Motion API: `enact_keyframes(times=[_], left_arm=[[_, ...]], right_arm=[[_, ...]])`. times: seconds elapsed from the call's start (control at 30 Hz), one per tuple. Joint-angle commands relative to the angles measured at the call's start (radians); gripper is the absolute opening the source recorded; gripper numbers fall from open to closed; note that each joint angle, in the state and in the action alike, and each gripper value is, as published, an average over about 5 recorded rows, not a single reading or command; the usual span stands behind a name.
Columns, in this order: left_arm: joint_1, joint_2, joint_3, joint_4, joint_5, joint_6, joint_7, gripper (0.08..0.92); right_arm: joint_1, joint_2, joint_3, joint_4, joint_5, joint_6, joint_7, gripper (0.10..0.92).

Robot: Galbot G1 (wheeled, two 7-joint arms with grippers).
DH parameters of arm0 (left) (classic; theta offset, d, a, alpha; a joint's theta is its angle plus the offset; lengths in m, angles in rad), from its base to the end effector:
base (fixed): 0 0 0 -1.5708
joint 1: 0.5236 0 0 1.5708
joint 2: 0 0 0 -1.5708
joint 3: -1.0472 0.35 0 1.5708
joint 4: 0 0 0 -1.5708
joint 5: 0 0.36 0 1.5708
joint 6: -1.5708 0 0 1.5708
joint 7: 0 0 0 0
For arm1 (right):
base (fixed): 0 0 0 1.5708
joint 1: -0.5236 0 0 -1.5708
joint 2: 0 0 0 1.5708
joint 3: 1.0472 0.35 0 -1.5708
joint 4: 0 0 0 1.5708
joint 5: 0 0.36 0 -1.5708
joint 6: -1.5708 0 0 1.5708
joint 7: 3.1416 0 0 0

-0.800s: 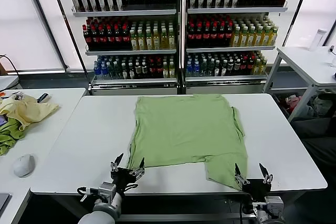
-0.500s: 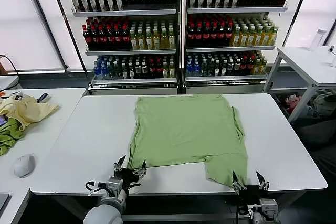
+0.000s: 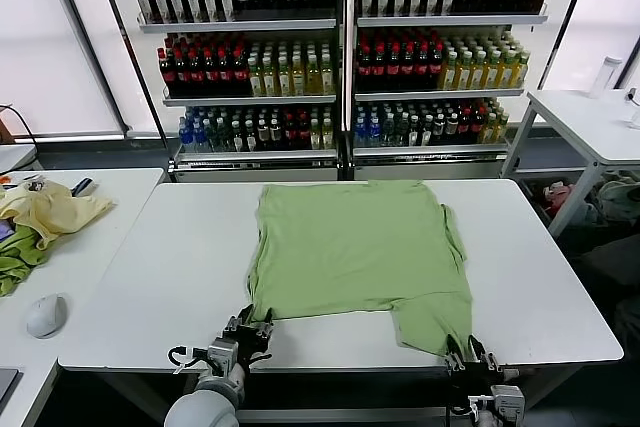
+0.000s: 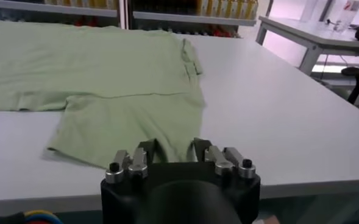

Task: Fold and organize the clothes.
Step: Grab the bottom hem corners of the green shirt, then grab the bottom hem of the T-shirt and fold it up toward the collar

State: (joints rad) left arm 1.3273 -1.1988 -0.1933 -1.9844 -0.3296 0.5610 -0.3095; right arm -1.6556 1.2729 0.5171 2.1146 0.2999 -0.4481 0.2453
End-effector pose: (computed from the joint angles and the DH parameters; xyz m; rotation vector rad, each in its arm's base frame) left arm 0.2361 -0.0250 -0.3074 -0.1982 -2.5923 -0.1603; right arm 0.1630 -0.0461 -0.3050 -0.0987 -2.6053 0.0650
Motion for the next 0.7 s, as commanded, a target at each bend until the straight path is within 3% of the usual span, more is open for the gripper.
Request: enact_keyframes(times=[0.03, 0.13, 0.27, 0.5, 0.7], left_arm=[[-0.002, 0.005, -0.001, -0.001, -0.052, -0.011, 0.008, 0.282], [0.001, 0.011, -0.009, -0.019, -0.064, -0.044, 0.020, 0.196], [0.011, 0.032, -0.022, -0.063, -0.074, -0.087, 0.035, 0.116], [0.009, 0.078, -0.052, -0.126, -0.091, -0.123, 0.054, 0.107], [-0.053, 0.117, -0.048, -0.100, -0.116, -0.133, 0.071, 0.107]], right_arm=[[-0.003, -0.003, 0.004, 0.002, 0.034, 0.011, -0.009, 0.215], [-0.002, -0.015, 0.018, 0.019, 0.036, 0.049, -0.028, 0.146], [0.002, -0.042, 0.040, 0.059, 0.041, 0.103, -0.057, 0.125], [0.055, -0.091, 0.064, 0.092, 0.074, 0.149, -0.076, 0.125], [0.168, -0.138, 0.061, 0.036, 0.120, 0.149, -0.074, 0.125]])
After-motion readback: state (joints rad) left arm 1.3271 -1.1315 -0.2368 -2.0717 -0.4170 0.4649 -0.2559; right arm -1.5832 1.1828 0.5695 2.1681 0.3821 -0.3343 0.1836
